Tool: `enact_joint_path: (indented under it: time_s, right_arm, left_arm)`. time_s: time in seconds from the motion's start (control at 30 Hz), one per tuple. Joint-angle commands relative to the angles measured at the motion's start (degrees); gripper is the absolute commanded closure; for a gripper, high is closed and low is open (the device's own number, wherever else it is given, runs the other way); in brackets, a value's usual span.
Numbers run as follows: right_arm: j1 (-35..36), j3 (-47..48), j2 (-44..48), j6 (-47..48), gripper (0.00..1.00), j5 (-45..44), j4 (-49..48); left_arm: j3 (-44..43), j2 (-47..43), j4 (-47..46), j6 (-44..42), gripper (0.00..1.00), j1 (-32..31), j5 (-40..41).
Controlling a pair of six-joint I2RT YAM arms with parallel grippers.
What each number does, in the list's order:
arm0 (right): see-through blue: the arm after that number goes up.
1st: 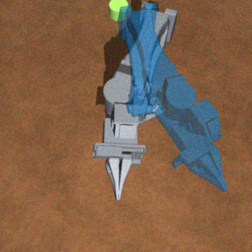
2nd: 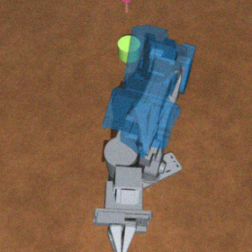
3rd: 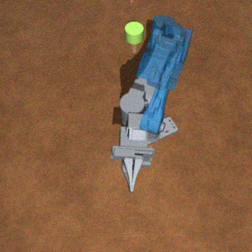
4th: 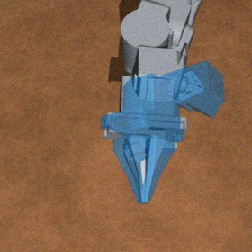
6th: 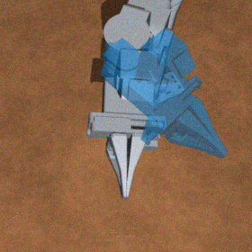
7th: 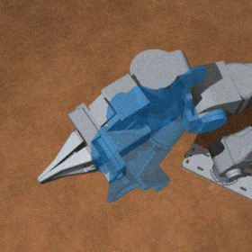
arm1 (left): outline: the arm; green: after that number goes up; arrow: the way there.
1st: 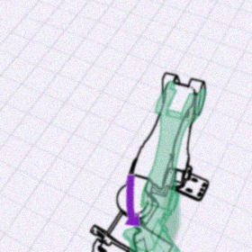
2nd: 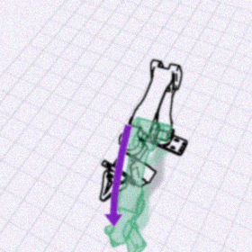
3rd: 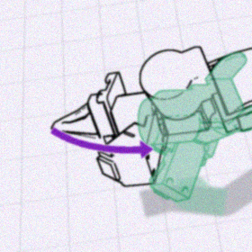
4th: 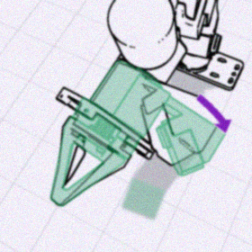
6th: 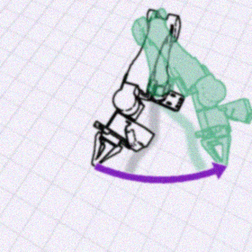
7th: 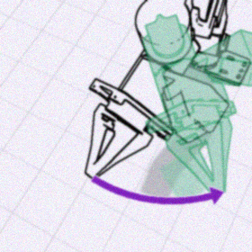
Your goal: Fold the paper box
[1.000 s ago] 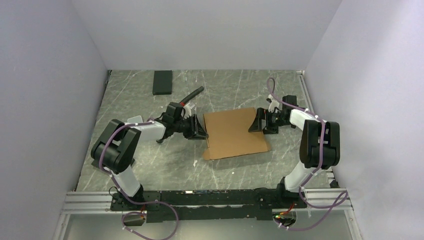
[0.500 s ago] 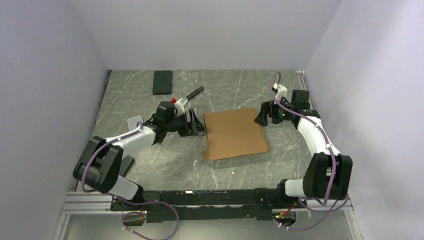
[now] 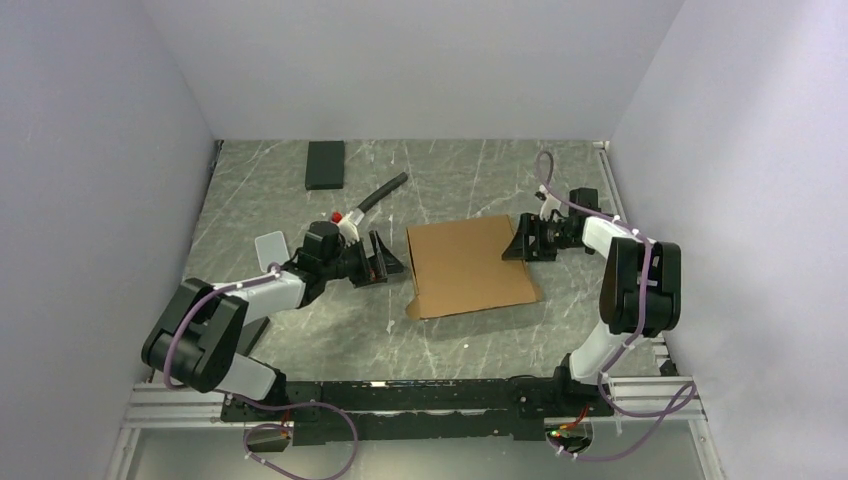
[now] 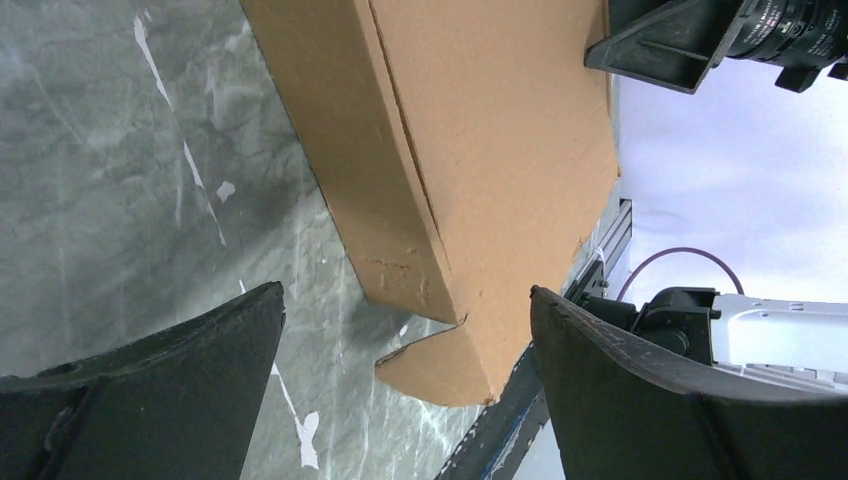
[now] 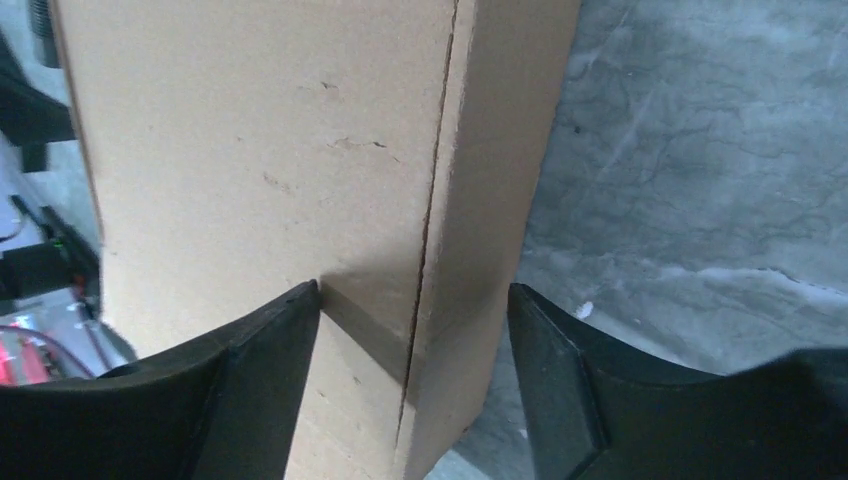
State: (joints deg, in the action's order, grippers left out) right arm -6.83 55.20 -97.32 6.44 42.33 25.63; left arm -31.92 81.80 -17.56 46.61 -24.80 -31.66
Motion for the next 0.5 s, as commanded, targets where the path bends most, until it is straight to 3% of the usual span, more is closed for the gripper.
enact_joint_path:
  time_s: [0.0, 0.1, 0.2, 0.47]
  right_arm:
    - [-2.37, 1.62, -3.83, -1.59, 0.38, 2.97, 0.46]
    - [-4.50, 2.50, -8.72, -0.83, 0.56, 6.68, 2.79]
    - [-6.55, 3.04, -11.69, 0.16, 0.67, 8.42, 4.35]
    - [-9.57, 3.53, -14.59, 1.14, 0.79, 11.99, 6.06]
  left_arm:
    - [0.81, 4.93, -10.16, 2.30, 0.03, 0.10, -1.96]
    - [0.66, 10.53, -15.99, 4.75, 0.03, 0.10, -3.94]
    - [0.05, 15.26, -20.88, 6.68, 0.01, 0.10, -5.34]
    - [-1.75, 21.29, -29.27, 11.38, 0.00, -0.14, -7.25]
